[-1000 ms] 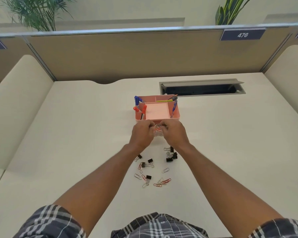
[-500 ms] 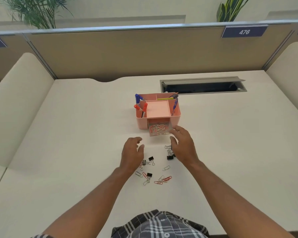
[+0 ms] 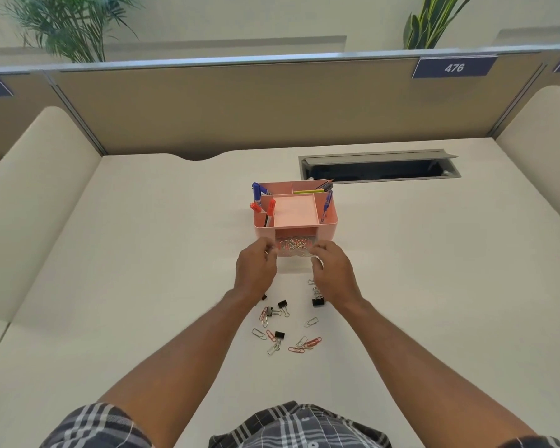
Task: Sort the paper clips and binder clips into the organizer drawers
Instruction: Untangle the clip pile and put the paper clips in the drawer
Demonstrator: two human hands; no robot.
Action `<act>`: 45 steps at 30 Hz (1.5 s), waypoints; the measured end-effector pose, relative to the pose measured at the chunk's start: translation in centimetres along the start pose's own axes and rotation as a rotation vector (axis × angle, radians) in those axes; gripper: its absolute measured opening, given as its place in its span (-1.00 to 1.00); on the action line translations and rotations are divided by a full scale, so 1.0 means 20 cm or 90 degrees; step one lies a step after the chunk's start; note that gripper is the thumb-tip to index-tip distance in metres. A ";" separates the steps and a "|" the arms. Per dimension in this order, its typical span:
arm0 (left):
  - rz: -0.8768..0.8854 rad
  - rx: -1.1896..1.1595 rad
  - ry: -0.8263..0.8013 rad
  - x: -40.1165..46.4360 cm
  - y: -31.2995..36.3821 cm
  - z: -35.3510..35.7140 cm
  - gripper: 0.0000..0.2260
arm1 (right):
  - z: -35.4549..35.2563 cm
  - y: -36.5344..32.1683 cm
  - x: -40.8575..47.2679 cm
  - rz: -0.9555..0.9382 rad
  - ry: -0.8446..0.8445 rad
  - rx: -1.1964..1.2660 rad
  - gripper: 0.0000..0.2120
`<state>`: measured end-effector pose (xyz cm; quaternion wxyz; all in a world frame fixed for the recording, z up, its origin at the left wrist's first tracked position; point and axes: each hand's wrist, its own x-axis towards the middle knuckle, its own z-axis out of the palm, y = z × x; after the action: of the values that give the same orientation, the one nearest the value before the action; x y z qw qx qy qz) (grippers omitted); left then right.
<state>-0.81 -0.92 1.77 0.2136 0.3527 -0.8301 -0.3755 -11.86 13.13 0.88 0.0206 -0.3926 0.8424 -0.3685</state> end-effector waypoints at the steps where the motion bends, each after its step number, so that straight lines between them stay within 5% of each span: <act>1: 0.000 -0.002 -0.002 0.00 0.00 0.00 -0.94 | 0.00 0.01 0.01 0.003 0.000 0.004 -0.78; 9: 0.026 -0.012 -0.005 0.01 -0.02 -0.01 -0.94 | -0.02 0.02 0.06 -0.004 0.022 0.038 -0.80; 12: 0.041 -0.014 0.020 0.05 -0.02 -0.05 -0.74 | -0.08 0.03 0.10 0.034 0.083 0.061 -0.72; 15: 0.040 0.032 0.010 0.11 -0.03 -0.08 -0.56 | -0.10 0.06 0.18 0.099 0.015 0.036 -0.54; 22: 0.060 0.098 0.015 0.17 -0.07 -0.08 -0.75 | -0.08 0.06 0.20 0.099 -0.035 0.019 -0.56; 32: 0.053 0.047 0.014 0.10 -0.07 -0.10 -0.71 | -0.11 0.05 0.14 0.129 -0.046 0.047 -0.50; 35: 0.046 0.028 0.028 -0.04 -0.11 -0.09 -0.74 | -0.08 0.05 -0.01 0.083 -0.014 0.073 -0.64; 40: 0.037 0.092 -0.023 -0.35 -0.23 -0.05 -0.77 | 0.02 0.00 -0.30 0.009 -0.286 -0.030 -0.74; 45: 0.036 0.197 -0.052 -0.56 -0.31 0.01 -0.87 | 0.16 -0.07 -0.42 -0.090 -0.306 -0.112 -0.63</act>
<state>9.21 4.59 -4.16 0.1337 0.3422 -0.8955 -0.2512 -4.02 16.29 -2.76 0.1601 -0.5267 0.8128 -0.1906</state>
